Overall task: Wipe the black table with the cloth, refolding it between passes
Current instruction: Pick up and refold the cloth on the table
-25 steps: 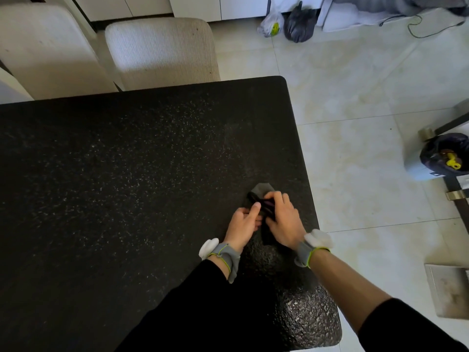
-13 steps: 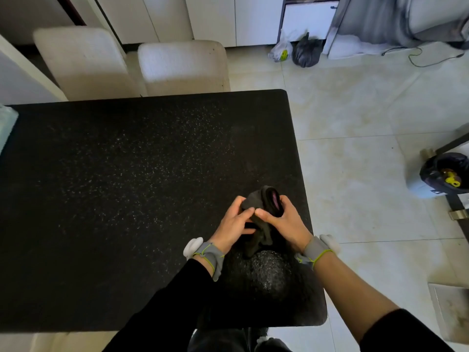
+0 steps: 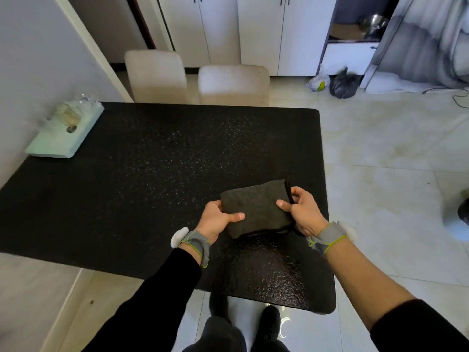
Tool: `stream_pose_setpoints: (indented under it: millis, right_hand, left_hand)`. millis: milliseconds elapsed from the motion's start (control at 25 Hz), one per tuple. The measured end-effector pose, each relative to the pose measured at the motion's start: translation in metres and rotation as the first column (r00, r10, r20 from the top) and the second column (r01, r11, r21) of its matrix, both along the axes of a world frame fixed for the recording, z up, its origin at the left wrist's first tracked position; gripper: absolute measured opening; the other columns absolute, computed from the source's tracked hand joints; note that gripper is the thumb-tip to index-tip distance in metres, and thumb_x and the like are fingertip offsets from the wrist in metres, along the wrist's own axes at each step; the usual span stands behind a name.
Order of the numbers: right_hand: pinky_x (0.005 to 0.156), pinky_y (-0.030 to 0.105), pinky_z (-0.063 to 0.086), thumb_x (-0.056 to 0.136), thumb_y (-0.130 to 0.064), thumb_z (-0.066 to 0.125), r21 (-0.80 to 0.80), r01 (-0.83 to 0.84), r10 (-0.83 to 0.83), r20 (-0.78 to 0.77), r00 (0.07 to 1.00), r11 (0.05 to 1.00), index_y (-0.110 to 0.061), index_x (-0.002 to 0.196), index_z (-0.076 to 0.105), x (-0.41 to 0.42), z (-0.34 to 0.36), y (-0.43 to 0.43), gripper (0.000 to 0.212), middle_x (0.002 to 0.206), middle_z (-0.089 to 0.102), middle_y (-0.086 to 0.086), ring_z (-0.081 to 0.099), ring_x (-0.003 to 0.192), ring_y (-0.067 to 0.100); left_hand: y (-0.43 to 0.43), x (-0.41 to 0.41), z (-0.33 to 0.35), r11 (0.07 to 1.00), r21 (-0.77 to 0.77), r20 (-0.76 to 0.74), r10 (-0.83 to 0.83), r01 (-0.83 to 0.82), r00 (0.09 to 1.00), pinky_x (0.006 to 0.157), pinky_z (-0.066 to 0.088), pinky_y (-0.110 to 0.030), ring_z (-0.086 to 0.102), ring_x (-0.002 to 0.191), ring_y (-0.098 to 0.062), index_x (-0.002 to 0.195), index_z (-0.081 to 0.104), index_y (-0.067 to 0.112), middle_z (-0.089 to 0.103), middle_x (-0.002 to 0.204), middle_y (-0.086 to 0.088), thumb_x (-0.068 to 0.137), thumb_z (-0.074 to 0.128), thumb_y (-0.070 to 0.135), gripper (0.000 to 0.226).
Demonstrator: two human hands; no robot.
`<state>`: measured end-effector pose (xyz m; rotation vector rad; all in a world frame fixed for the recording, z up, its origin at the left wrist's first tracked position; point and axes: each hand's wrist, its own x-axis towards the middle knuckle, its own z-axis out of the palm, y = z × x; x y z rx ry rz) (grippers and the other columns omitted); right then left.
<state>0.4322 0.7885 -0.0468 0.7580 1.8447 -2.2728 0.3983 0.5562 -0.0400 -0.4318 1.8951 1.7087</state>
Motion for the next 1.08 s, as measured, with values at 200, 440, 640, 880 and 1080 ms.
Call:
stream_pose_setpoints:
  millis: [200,440,640,880,1080]
  right_hand:
    - [0.066,0.034,0.064,0.08,0.027,0.061,-0.058,-0.167,0.166,-0.013,0.986,0.984,-0.001,0.102,0.064,-0.007,0.029,-0.039,0.035,0.083,0.076,0.009,0.074,0.072,0.019]
    - [0.065,0.032,0.063,0.083,0.023,0.061,0.029,-0.227,0.227,0.013,0.974,0.973,0.002,0.108,0.064,-0.028,0.04,-0.131,0.032,0.086,0.074,0.013,0.073,0.072,0.02]
    - [0.074,0.033,0.063,0.087,0.019,0.059,0.046,-0.277,0.276,0.03,0.961,0.96,0.0,0.116,0.061,-0.055,0.049,-0.248,0.035,0.097,0.073,0.013,0.071,0.086,0.022]
    - [0.082,0.036,0.058,0.101,-0.008,0.056,0.269,-0.453,0.472,-0.009,0.882,0.85,-0.018,0.12,0.049,-0.083,0.047,-0.369,0.023,0.117,0.068,0.004,0.067,0.104,0.016]
    - [0.095,0.047,0.054,0.099,-0.019,0.061,0.427,-0.529,0.59,-0.013,0.807,0.733,-0.024,0.111,0.049,-0.118,0.032,-0.451,0.018,0.109,0.067,0.003,0.065,0.105,0.02]
  left_hand:
    - [-0.059,0.0,0.015,0.998,-0.005,0.029,0.059,-0.058,0.998,0.102,0.052,-0.044,0.064,0.116,-0.031,0.132,0.058,-0.001,0.067,0.123,-0.018,0.086,0.07,-0.008,0.048]
    - [-0.144,0.002,0.021,0.999,-0.027,-0.052,0.028,-0.029,0.998,0.104,0.05,-0.05,0.062,0.12,-0.022,0.134,0.053,0.025,0.065,0.131,-0.003,0.097,0.062,0.007,0.042]
    - [-0.261,-0.013,0.027,0.996,-0.034,-0.14,0.074,-0.079,0.987,0.101,0.052,-0.052,0.066,0.115,-0.02,0.113,0.057,0.039,0.069,0.123,0.0,0.097,0.064,0.015,0.03]
    - [-0.384,-0.029,0.035,0.984,0.018,-0.116,0.18,-0.179,0.977,0.097,0.056,-0.05,0.071,0.106,-0.022,0.123,0.057,0.02,0.072,0.116,-0.008,0.096,0.067,0.021,0.029]
    - [-0.466,-0.04,0.031,0.938,0.03,-0.062,0.346,-0.345,0.936,0.097,0.056,-0.048,0.073,0.102,-0.024,0.125,0.053,0.012,0.074,0.111,-0.012,0.08,0.083,0.009,0.054]
